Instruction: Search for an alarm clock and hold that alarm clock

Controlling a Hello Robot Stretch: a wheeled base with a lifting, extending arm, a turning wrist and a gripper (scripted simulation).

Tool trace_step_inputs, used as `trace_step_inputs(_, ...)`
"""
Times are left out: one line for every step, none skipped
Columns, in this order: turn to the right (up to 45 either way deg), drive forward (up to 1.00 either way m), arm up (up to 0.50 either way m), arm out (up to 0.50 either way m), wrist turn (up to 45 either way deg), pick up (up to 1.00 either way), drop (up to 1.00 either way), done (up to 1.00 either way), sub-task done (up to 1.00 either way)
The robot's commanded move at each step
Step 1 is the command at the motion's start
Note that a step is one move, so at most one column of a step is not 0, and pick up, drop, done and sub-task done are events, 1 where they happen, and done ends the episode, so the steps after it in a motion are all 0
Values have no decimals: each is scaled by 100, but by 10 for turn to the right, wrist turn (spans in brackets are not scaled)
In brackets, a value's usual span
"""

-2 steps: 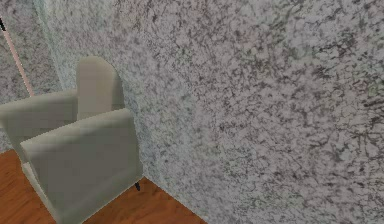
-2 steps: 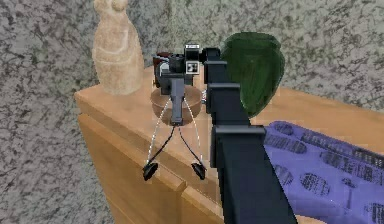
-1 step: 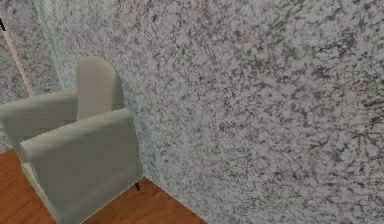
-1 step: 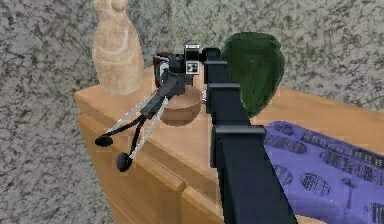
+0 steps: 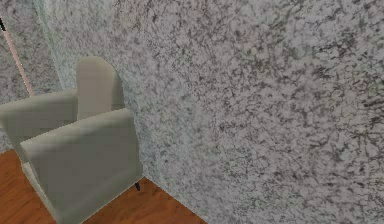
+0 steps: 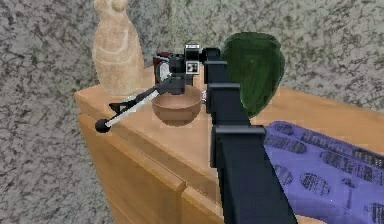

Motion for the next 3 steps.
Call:
trace_step_inputs(0,0,0,0,450,0,0,0,0)
trace_step_inputs(0,0,0,0,390,0,0,0,0)
trace_step_inputs(0,0,0,0,0,100,0,0,0)
